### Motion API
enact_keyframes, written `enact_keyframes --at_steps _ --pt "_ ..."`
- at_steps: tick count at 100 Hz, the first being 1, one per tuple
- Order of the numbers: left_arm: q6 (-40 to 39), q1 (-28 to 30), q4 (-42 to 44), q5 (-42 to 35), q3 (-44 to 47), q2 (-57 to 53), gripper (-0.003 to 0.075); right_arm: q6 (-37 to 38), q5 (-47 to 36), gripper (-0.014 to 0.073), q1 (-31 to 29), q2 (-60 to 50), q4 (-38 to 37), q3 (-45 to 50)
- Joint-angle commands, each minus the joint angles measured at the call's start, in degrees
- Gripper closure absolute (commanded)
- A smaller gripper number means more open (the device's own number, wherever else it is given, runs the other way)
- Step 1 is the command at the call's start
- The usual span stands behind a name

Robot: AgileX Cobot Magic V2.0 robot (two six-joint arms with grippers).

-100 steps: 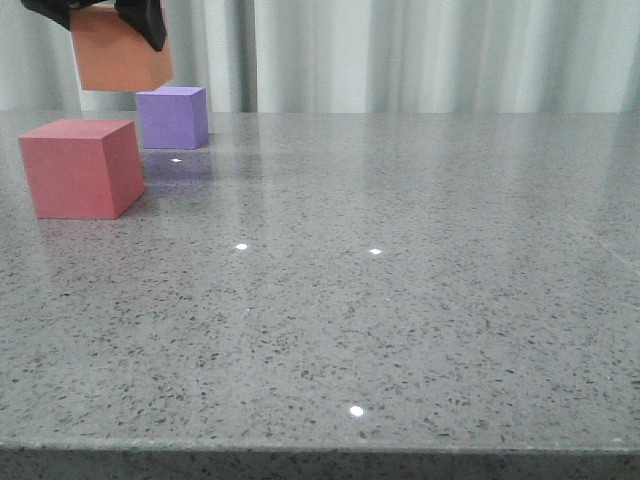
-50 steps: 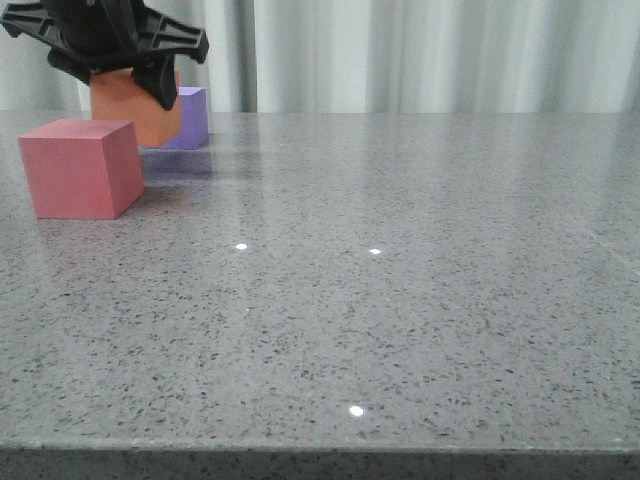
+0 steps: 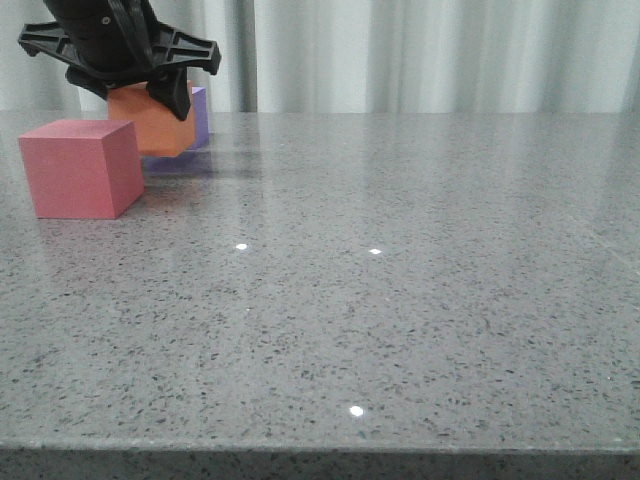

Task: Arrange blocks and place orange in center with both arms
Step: 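Lower the orange cube between the purple and pink cubes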

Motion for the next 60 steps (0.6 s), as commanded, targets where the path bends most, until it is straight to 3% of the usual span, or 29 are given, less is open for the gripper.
enact_keyframes --at_steps 1,60 --pt "0.0 0.0 -0.5 -3.9 -1.5 -2.9 0.0669 -0.2 -4.6 0.0662 -0.5 0.8 -1.0 -1.5" --pt "0.0 0.6 -0.5 -2.8 -1.5 -0.8 0.0650 -0.2 -4.6 0.0662 -0.5 0.8 -1.0 -1.5"
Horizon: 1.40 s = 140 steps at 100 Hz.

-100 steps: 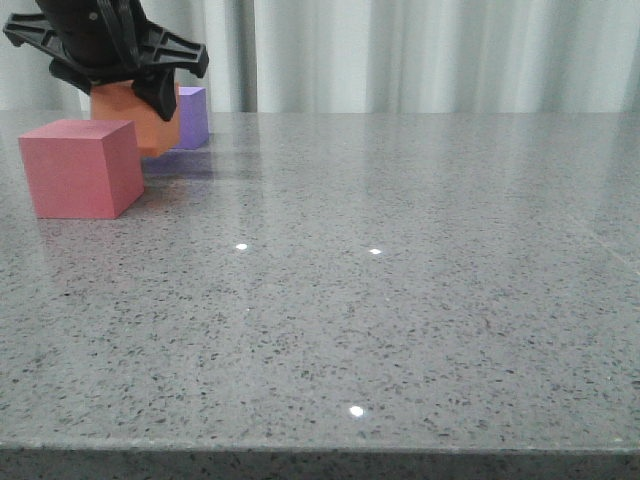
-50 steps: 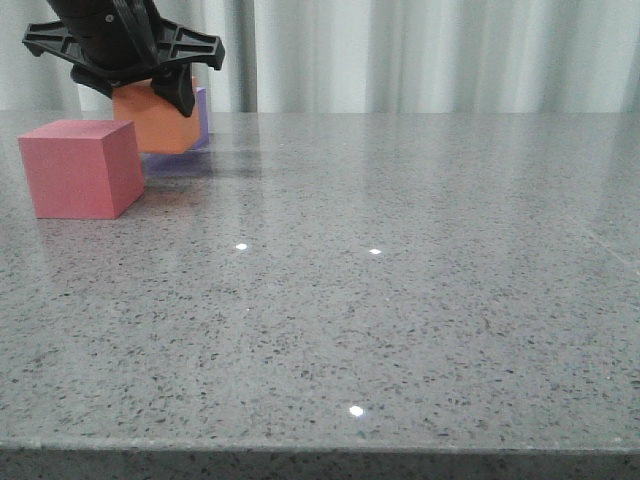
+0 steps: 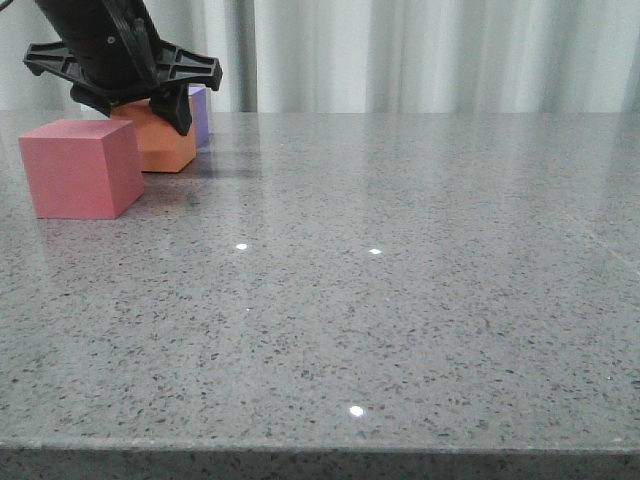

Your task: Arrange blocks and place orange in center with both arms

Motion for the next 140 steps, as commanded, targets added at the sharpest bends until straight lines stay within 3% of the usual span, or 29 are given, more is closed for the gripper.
enact_keyframes --at_steps 1,9,27,36,82,117,140 --pt "0.0 0.1 0.3 -2.6 -1.5 -2.7 0.0641 -0.2 -4.6 0.0662 -0.5 0.8 -1.0 -1.5" --pt "0.0 0.1 0.3 -2.7 -1.5 -2.7 0.0542 -0.2 -4.6 0.0662 -0.5 0.8 -1.0 -1.5" --pt "0.0 0.1 0.0 -3.1 -1.5 -2.7 0.0159 -0.2 -4.6 0.0662 -0.5 0.8 -1.0 -1.5" --pt "0.0 0.1 0.0 -3.0 -1.5 -2.7 0.0076 -0.2 -4.6 0.0662 -0.5 0.8 -1.0 -1.5" --pt "0.0 0.1 -1.1 -2.0 1.5 -17.4 0.0072 -0.2 -4.6 0.0662 -0.5 0.8 -1.0 -1.5" --pt "-1.1 0.1 -1.2 -12.0 23.8 -41.2 0.0085 -0.2 -4.6 0.0662 -0.5 0.8 -1.0 -1.5" --pt "-1.1 0.1 -0.3 -14.1 37.6 -56.1 0.0168 -0.2 -4.6 0.0662 -0.5 0.8 -1.0 -1.5"
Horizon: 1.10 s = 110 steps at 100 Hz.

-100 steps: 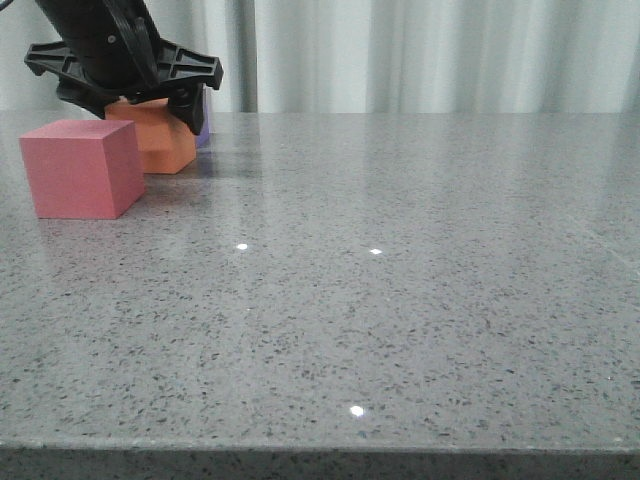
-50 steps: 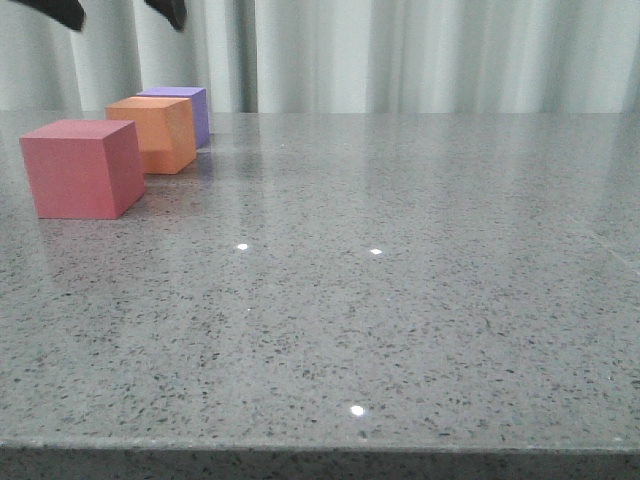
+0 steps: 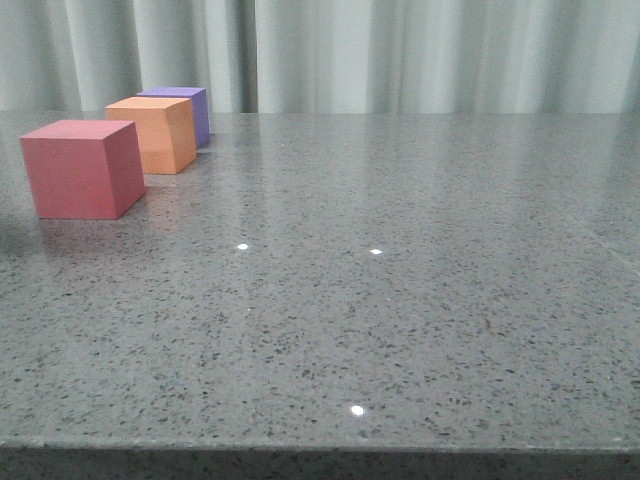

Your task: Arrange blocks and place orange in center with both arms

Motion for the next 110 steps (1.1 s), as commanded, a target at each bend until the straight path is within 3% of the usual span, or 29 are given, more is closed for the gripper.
enact_keyframes --at_steps 1,22,43,110 --pt "-0.7 0.0 0.9 -5.1 3.0 -6.2 0.0176 -0.2 -4.6 0.0662 -0.5 0.8 -1.0 -1.5" --pt "-0.7 0.0 1.5 -7.3 13.0 -18.1 0.0360 -0.2 -4.6 0.0662 -0.5 0.8 -1.0 -1.5" --pt "-0.7 0.0 1.5 -7.6 17.5 -25.6 0.0743 -0.2 -4.6 0.0662 -0.5 0.8 -1.0 -1.5" --pt "-0.7 0.0 0.2 -7.6 17.7 -26.7 0.0741 -0.2 -4.6 0.0662 -0.5 0.8 -1.0 -1.5"
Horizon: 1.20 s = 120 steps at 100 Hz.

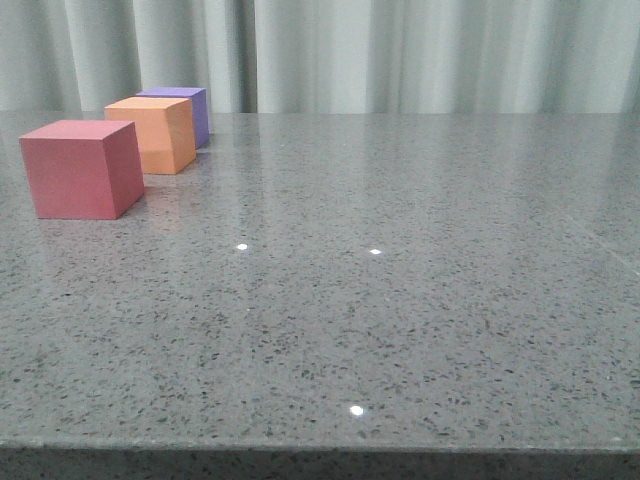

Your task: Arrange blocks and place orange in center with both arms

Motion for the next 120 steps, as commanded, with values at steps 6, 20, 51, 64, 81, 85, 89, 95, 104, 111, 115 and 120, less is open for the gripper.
enact_keyframes --at_steps 6,20,51,64,81,85,89,95,104,111,115,120 --pt "-0.6 0.0 0.0 -4.3 -1.5 0.0 0.0741 -0.2 -4.6 0.0662 -0.5 0.8 -1.0 -1.5" --pt "-0.6 0.0 1.0 -4.4 -0.9 0.0 0.0741 -0.2 -4.6 0.0662 -0.5 0.8 -1.0 -1.5" --pt "16.9 3.4 -11.9 -12.0 3.5 -1.9 0.0741 -0.2 -4.6 0.0662 -0.5 0.8 -1.0 -1.5" --pt "19.7 6.7 -14.8 -24.5 9.3 -3.8 0.0741 -0.2 -4.6 0.0662 -0.5 0.8 -1.0 -1.5" --pt "19.7 9.3 -14.8 -27.6 15.6 -8.1 0.0741 -0.2 -4.6 0.0662 -0.5 0.8 -1.0 -1.5" --pt "19.7 9.8 -14.8 -26.6 16.8 -9.6 0.0741 -0.2 -4.6 0.0662 -0.5 0.8 -1.0 -1.5" --pt "20.0 10.2 -14.8 -25.9 17.7 -11.2 0.0741 -0.2 -4.6 0.0662 -0.5 0.8 -1.0 -1.5" --pt "20.2 10.9 -14.8 -24.7 19.3 -13.5 0.0741 -0.2 -4.6 0.0662 -0.5 0.8 -1.0 -1.5" --pt "20.2 11.5 -14.9 -22.4 21.4 -17.6 0.0741 -0.2 -4.6 0.0662 -0.5 0.8 -1.0 -1.5" --pt "20.2 11.5 -14.9 -21.2 23.1 -20.9 0.0741 -0.2 -4.6 0.0662 -0.5 0.8 -1.0 -1.5" --pt "20.2 11.5 -14.9 -20.2 23.9 -23.0 0.0741 -0.2 -4.6 0.0662 -0.5 0.8 -1.0 -1.5" --pt "20.2 11.5 -14.9 -18.8 25.2 -25.4 0.0741 -0.2 -4.6 0.0662 -0.5 0.8 -1.0 -1.5"
